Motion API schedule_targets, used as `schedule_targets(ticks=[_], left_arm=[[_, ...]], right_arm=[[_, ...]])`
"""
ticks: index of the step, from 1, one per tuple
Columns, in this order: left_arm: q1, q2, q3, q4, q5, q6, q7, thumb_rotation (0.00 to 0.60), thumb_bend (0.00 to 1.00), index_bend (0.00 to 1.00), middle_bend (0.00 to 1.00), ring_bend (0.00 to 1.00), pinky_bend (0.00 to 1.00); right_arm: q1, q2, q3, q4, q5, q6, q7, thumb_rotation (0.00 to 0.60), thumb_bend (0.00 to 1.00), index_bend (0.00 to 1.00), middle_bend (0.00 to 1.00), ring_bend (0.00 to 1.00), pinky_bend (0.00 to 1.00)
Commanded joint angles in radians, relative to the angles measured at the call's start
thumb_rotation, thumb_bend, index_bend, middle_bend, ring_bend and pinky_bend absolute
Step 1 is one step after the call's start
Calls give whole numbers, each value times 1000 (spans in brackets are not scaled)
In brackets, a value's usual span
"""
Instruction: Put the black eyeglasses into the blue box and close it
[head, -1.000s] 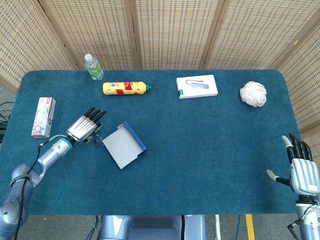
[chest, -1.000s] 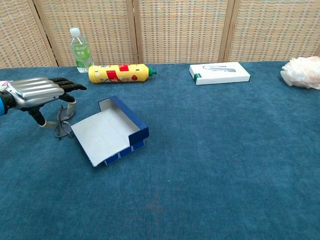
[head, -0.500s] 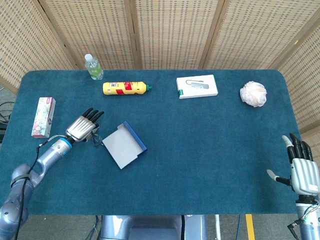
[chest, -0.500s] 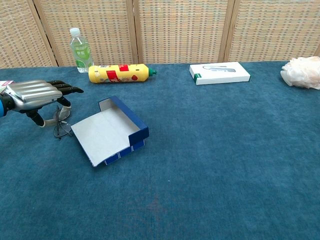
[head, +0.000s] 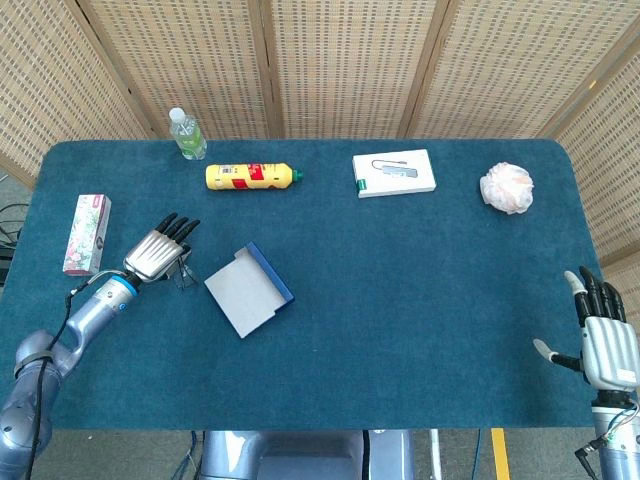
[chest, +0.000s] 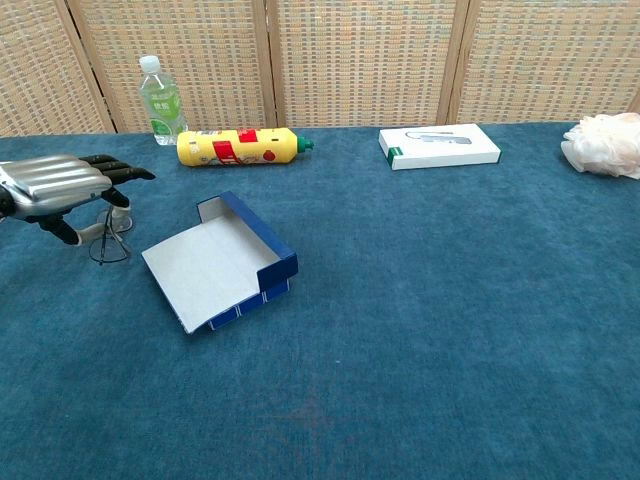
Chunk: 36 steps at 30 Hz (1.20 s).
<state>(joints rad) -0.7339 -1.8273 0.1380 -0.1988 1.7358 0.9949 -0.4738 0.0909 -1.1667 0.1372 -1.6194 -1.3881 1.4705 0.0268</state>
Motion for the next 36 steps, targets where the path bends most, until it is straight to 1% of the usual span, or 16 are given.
schedule_targets(ticks=[1, 6, 13, 15, 18, 20, 24, 27, 32, 36], left_arm=[[16, 14, -12, 5, -17, 8, -8, 600, 536, 559, 0, 0, 0], [38, 46, -35, 3, -46, 61, -34, 600, 535, 560, 0, 0, 0], [48, 100, -59, -35, -64, 191, -58, 600, 527, 560, 0, 0, 0], [40, 109, -63, -43, -60, 254, -21, 600, 527, 560, 0, 0, 0], [26, 119, -68, -103, -55, 316, -11, 600, 526, 560, 0, 0, 0], [9, 129, -65, -158, -42, 348, 17, 600, 526, 560, 0, 0, 0], [-16, 143, -62, -278, -23, 373, 85, 600, 526, 560, 0, 0, 0], [-26, 149, -65, -357, -20, 370, 135, 600, 526, 560, 0, 0, 0], [-31, 159, -78, -489, -41, 322, 213, 600, 528, 569, 0, 0, 0], [-25, 151, -92, -566, -64, 292, 290, 600, 533, 578, 0, 0, 0]], right_arm=[[0, 0, -1, 1, -2, 1, 2, 600, 28, 0, 0, 0, 0], [-1, 0, -1, 1, -5, 2, 3, 600, 26, 0, 0, 0, 0], [-1, 0, -2, -1, -6, 1, 3, 600, 28, 0, 0, 0, 0], [0, 1, -2, -2, -5, -1, 4, 600, 28, 0, 0, 0, 0], [0, 2, -3, -3, -5, -3, 5, 600, 28, 0, 0, 0, 0], [0, 3, -3, -3, -7, -2, 6, 600, 28, 0, 0, 0, 0], [0, 4, -3, -2, -5, -6, 13, 600, 28, 0, 0, 0, 0], [0, 6, -3, -1, -3, -8, 19, 600, 28, 0, 0, 0, 0], [-1, 9, -4, 0, -2, -12, 30, 600, 26, 0, 0, 0, 0], [0, 11, -6, -1, -2, -19, 35, 600, 28, 0, 0, 0, 0]])
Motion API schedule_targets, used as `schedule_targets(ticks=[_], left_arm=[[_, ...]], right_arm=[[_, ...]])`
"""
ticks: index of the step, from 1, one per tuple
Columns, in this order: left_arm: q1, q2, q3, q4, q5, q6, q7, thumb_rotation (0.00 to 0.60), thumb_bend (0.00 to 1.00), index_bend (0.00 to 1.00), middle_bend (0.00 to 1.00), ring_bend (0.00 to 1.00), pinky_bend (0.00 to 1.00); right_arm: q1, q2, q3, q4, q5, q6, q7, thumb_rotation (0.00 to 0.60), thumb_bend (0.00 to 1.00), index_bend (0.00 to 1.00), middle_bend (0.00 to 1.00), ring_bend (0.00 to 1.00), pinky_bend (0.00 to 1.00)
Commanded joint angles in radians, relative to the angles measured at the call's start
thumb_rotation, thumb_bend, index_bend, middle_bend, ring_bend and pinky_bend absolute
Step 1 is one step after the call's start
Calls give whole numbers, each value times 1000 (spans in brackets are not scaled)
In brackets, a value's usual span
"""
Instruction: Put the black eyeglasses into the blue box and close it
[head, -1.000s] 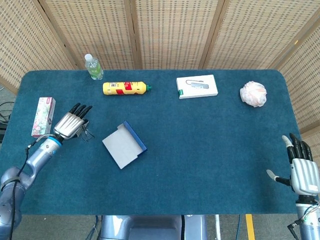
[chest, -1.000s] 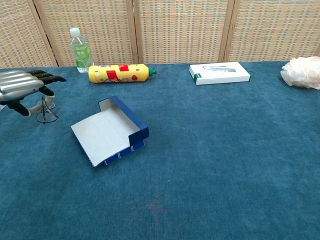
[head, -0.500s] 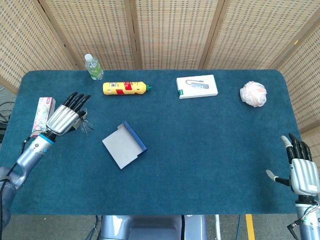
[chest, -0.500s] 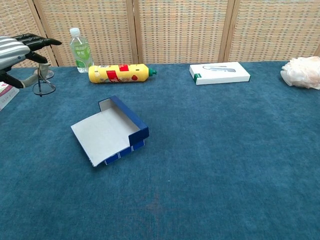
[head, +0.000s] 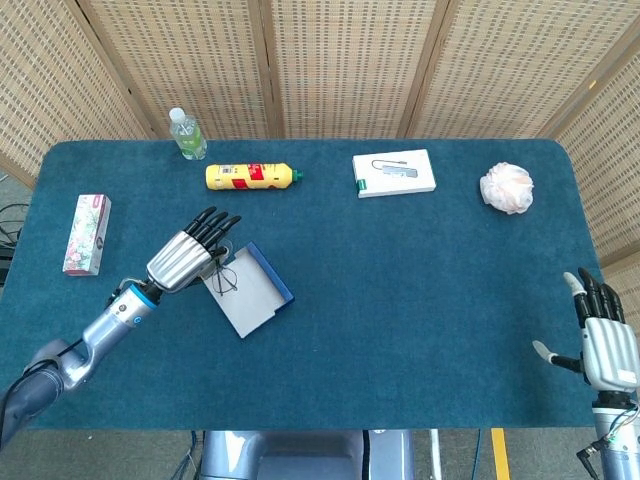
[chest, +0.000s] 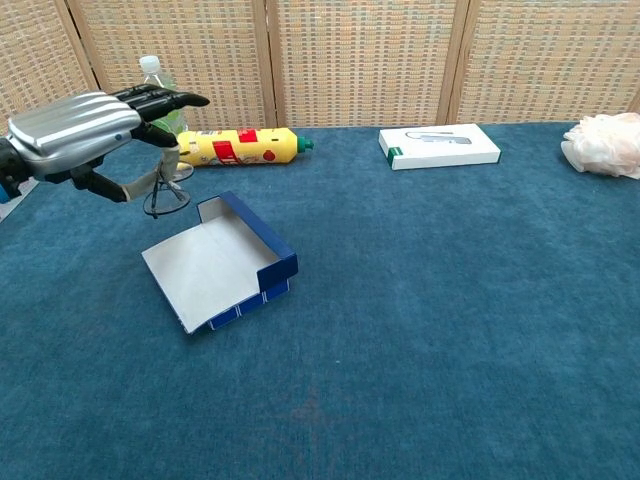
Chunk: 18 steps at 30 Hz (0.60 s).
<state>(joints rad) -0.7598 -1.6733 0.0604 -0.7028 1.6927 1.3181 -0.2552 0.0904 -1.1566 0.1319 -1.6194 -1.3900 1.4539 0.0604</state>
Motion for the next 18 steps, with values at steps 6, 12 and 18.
schedule_targets(ticks=[6, 12, 18], left_arm=[[6, -31, -26, -121, -48, -77, 143, 600, 531, 582, 0, 0, 0], [10, -59, -30, -123, -65, -113, 168, 600, 536, 591, 0, 0, 0], [7, -97, -39, -95, -75, -136, 171, 600, 536, 592, 0, 0, 0]], right_arm=[[0, 3, -2, -4, -2, -2, 2, 600, 28, 0, 0, 0, 0], [-1, 4, -3, -5, -3, -2, 4, 600, 28, 0, 0, 0, 0], [-2, 6, -3, -7, 0, -3, 11, 600, 28, 0, 0, 0, 0]])
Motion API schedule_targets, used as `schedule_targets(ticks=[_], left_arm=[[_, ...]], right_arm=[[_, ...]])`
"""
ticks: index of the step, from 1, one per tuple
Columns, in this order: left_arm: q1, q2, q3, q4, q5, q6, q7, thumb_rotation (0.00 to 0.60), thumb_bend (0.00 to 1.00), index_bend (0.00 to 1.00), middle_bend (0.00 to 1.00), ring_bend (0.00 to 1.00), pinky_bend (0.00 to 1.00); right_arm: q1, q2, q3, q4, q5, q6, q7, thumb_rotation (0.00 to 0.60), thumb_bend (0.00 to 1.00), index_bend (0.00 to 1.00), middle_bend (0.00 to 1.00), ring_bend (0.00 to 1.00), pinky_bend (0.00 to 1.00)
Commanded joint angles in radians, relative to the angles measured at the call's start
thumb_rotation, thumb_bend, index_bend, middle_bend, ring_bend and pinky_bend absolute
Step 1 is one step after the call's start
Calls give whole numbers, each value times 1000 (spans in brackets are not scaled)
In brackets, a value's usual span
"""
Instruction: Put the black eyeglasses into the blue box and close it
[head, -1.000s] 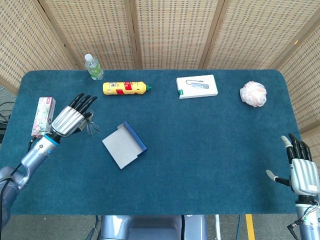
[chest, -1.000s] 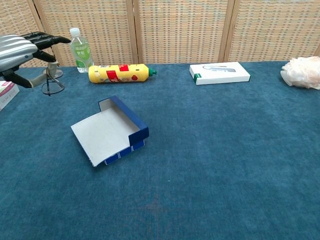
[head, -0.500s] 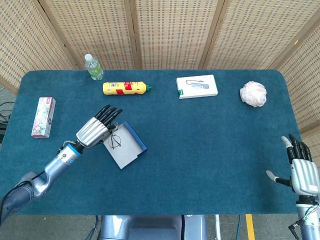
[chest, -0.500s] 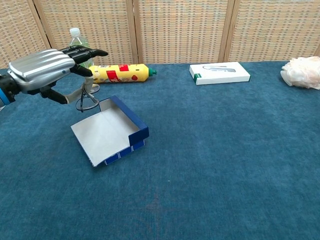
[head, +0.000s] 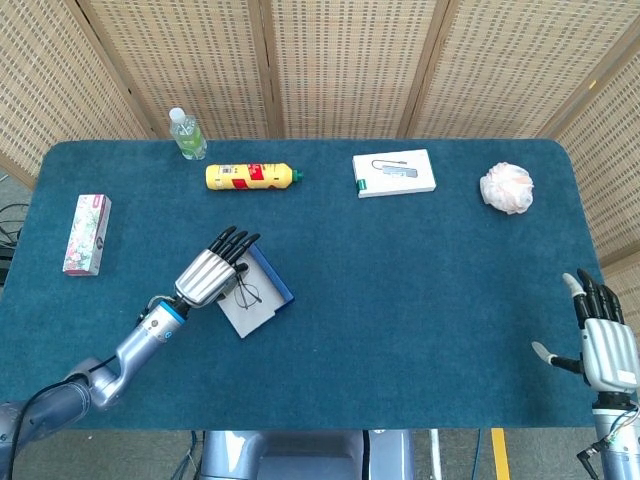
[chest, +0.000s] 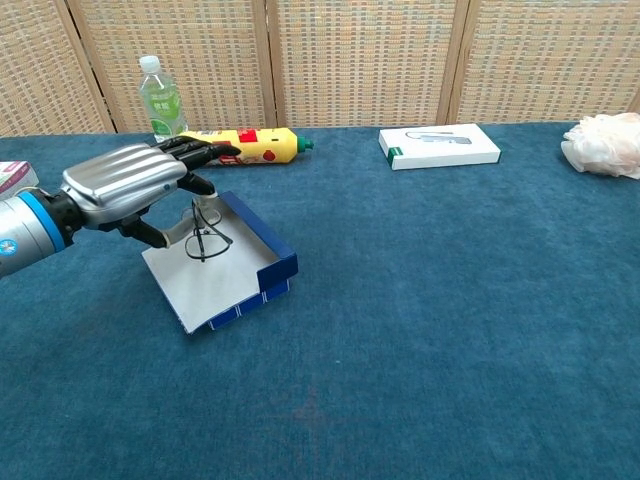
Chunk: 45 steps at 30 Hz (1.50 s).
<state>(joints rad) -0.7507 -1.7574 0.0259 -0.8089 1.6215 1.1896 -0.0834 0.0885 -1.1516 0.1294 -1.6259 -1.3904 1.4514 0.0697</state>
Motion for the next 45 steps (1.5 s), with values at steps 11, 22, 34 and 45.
schedule_targets(ticks=[11, 22, 34, 45], left_arm=[[-19, -59, -14, 61, -10, -48, -13, 600, 406, 365, 0, 0, 0], [-18, -62, -15, 57, 3, -21, -40, 600, 251, 0, 0, 0, 0], [7, -18, -4, 47, 30, 54, -65, 600, 251, 0, 0, 0, 0], [124, 10, 108, 132, 112, 206, -275, 600, 283, 317, 0, 0, 0]], right_arm=[[1, 3, 0, -1, 2, -6, 12, 600, 28, 0, 0, 0, 0], [0, 3, -2, 1, -2, -4, 17, 600, 28, 0, 0, 0, 0], [-1, 3, -2, 2, -3, -4, 19, 600, 28, 0, 0, 0, 0], [-2, 4, -4, 2, -6, -3, 26, 600, 28, 0, 0, 0, 0]])
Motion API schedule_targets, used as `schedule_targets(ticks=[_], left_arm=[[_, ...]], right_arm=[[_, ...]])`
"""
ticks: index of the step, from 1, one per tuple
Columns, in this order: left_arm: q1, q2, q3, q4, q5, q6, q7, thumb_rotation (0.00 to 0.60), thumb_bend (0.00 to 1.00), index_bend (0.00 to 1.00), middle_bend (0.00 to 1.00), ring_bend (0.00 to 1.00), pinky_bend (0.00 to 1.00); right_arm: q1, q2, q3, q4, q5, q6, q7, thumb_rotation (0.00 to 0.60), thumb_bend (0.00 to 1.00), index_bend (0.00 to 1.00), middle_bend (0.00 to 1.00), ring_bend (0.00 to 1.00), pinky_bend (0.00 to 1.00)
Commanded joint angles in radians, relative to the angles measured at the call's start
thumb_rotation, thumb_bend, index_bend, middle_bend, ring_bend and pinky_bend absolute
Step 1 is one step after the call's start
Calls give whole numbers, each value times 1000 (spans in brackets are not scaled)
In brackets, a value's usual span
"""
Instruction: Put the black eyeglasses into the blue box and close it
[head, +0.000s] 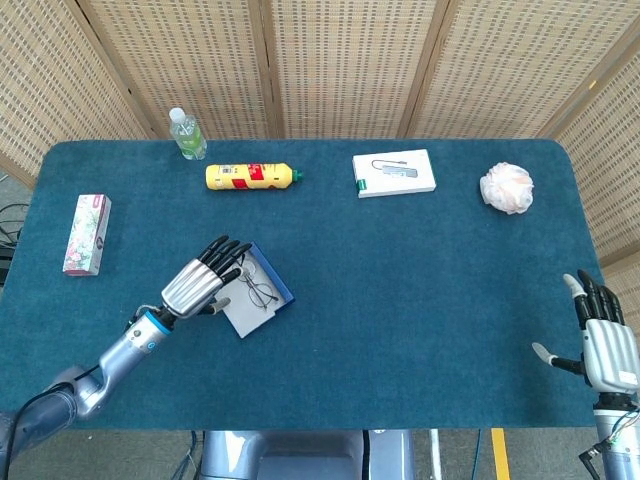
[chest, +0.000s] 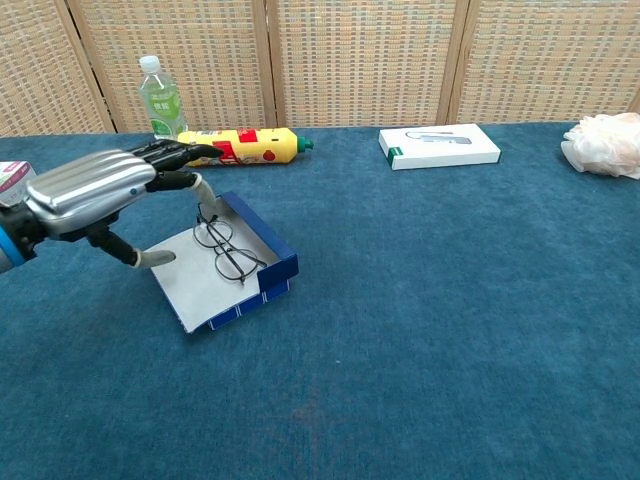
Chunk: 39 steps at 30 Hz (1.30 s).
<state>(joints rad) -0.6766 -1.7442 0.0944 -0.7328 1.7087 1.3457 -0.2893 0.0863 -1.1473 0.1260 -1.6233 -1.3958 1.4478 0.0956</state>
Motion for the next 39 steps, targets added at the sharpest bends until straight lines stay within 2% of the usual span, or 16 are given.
schedule_targets(ticks=[1, 5, 10, 18, 39], left_arm=[[64, -11, 46, 78, 28, 64, -87, 600, 283, 321, 0, 0, 0], [117, -67, 62, 191, 30, 110, -173, 600, 283, 325, 0, 0, 0], [144, -133, 62, 311, 25, 119, -237, 600, 283, 325, 0, 0, 0], [159, -212, 50, 430, 11, 114, -311, 600, 283, 325, 0, 0, 0], [121, -313, 35, 555, -7, 41, -302, 600, 294, 325, 0, 0, 0]], right_arm=[[0, 0, 0, 0, -2, 0, 0, 600, 28, 0, 0, 0, 0], [1, 0, -1, -2, -4, 0, -2, 600, 28, 0, 0, 0, 0], [1, -1, -1, -4, -3, 0, -5, 600, 28, 0, 0, 0, 0], [1, 1, -1, -5, 0, -4, 1, 600, 27, 0, 0, 0, 0], [0, 2, -1, -2, 1, -5, 9, 600, 28, 0, 0, 0, 0]])
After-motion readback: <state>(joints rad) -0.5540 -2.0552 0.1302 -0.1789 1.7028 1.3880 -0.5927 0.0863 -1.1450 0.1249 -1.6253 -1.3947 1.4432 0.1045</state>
